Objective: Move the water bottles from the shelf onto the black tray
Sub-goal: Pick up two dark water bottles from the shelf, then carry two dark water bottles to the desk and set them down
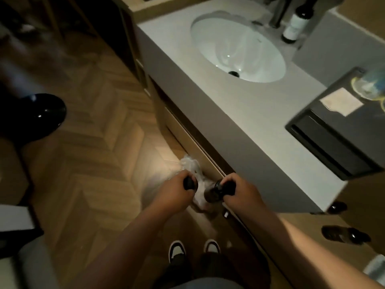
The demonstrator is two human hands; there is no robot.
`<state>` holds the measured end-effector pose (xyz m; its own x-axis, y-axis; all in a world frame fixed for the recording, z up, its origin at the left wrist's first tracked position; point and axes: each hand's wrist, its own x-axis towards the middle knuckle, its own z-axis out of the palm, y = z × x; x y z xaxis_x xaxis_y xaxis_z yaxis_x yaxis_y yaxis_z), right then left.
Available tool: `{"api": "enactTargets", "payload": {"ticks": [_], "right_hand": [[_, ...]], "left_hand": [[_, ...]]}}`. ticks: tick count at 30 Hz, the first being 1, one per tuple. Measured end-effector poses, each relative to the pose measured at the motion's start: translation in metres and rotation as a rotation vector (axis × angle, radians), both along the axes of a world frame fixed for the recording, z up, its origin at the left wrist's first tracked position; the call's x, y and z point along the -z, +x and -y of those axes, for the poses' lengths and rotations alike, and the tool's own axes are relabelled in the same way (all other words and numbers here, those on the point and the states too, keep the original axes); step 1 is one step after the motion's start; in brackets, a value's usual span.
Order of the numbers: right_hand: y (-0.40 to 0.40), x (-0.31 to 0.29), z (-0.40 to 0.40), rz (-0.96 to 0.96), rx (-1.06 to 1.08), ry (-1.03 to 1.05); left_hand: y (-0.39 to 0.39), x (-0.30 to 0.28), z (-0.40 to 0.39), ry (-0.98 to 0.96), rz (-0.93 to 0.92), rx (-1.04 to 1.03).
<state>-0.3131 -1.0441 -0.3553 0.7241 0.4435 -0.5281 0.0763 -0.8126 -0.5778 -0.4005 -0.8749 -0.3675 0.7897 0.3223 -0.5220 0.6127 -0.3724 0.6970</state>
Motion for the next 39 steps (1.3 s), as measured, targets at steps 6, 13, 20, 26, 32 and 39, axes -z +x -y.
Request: {"api": "enactTargets", "payload": {"ticks": [6,13,20,26,32,39], "right_hand": [[0.038,0.010,-0.078,-0.068,-0.064,0.040],[0.101,0.017,-0.163,-0.049,-0.121,0.068],[0.156,-0.010,-0.240,-0.077,-0.207,0.140],[0.185,-0.033,-0.302,-0.044,-0.243,0.197],[0.207,-0.039,-0.365,-0.021,-0.165,0.225],[0.225,-0.041,-0.462,-0.020,0.034,0.232]], "left_hand": [[0.022,-0.003,-0.066,-0.043,0.032,-0.158],[0.076,-0.008,-0.143,-0.007,-0.003,-0.190],[0.132,-0.033,-0.210,-0.038,0.030,-0.241],[0.165,-0.054,-0.267,-0.053,0.036,-0.265],[0.190,-0.058,-0.341,-0.067,0.056,-0.205],[0.224,-0.060,-0.452,-0.086,0.009,-0.080]]}}
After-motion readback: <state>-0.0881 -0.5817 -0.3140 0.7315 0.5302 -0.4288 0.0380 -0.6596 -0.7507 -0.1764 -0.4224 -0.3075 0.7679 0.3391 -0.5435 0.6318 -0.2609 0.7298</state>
